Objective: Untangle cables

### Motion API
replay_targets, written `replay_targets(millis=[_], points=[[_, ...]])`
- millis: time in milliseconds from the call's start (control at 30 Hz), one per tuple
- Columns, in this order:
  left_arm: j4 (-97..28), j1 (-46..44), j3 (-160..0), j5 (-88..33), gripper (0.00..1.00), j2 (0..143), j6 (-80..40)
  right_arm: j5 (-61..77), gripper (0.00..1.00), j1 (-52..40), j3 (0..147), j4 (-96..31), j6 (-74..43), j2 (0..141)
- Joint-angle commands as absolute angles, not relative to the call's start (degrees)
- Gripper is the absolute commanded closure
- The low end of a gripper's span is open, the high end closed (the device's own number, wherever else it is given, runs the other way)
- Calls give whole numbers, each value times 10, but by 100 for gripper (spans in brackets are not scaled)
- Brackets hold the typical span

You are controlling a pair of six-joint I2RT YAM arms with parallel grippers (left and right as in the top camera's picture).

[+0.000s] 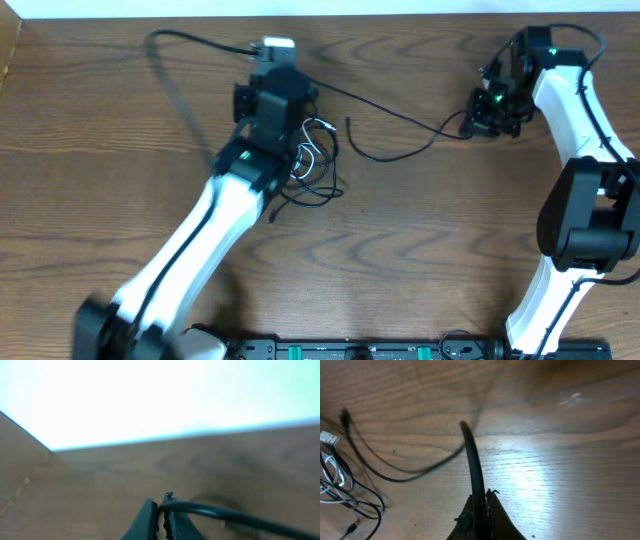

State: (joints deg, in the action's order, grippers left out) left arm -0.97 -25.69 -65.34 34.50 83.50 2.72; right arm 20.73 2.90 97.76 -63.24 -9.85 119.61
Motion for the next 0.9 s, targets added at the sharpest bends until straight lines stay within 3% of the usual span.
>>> replay_targets(millis=[0, 233, 467, 867], points=[[-3, -246, -663, 410, 92, 762, 5, 169, 99, 37, 946, -625, -87, 1200], [-25, -252, -663, 357, 92, 661, 5, 185, 99, 37, 941, -626, -73, 1190], [-68, -252, -663, 274, 92, 656, 1, 231, 99, 39, 994, -635, -72, 1132], [-113, -252, -662, 275, 92, 702, -4, 289, 99, 76, 1259, -675, -102, 992]])
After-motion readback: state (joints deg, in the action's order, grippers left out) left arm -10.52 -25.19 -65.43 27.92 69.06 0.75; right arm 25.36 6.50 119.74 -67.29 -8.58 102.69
